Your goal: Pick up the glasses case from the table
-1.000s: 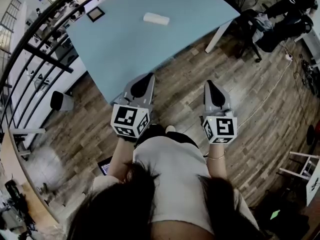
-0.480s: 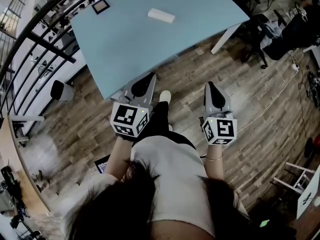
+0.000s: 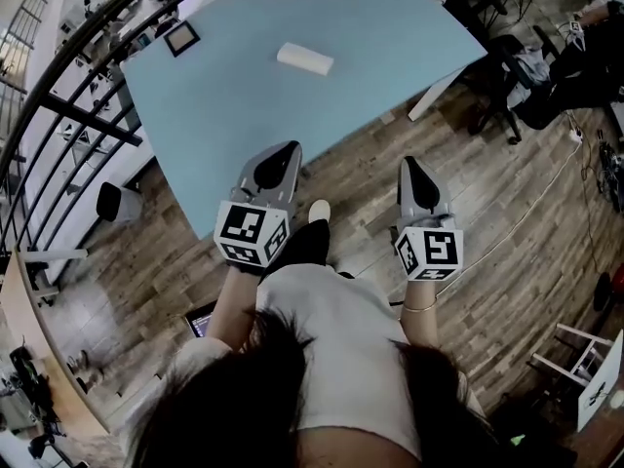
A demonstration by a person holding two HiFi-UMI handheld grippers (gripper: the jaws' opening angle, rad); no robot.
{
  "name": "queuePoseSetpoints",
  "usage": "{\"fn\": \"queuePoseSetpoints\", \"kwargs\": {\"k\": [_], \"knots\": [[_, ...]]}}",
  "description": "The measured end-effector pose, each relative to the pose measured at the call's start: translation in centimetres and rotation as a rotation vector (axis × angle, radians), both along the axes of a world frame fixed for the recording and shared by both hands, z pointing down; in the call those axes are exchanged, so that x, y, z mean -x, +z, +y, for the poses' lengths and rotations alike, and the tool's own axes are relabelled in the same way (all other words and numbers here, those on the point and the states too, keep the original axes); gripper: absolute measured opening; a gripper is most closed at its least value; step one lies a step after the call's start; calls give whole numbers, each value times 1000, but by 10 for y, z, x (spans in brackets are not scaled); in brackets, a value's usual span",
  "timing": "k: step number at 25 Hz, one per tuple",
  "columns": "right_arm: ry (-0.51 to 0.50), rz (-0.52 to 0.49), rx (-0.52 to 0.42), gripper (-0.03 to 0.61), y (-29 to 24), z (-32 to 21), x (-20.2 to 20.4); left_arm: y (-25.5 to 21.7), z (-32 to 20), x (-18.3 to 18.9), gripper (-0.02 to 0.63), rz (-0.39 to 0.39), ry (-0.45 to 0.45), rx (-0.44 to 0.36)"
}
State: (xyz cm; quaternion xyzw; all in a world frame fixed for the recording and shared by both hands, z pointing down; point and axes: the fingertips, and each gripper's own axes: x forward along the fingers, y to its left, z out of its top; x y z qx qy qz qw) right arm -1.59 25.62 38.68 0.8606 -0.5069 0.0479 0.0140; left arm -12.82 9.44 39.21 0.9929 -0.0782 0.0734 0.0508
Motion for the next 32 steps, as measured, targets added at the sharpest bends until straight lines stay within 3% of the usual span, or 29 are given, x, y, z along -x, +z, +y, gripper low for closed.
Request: {"fn": "queuePoseSetpoints", "kwargs": {"k": [7,15,17,32], "knots": [[-7,10,-4,5,-12,-48,-57,-9,-48,-63,58,18,16,4],[-35,21,-14,13,-19,-102,-95,-4,-95,-101,58,21,19,26],[-46,16,-15,49,-18,-114,-101,-2,-105,-107,58,22,16,30],[-122,-15,49,155,-7,-169,-121,19,-146,-116,58,2,-41,93]]}}
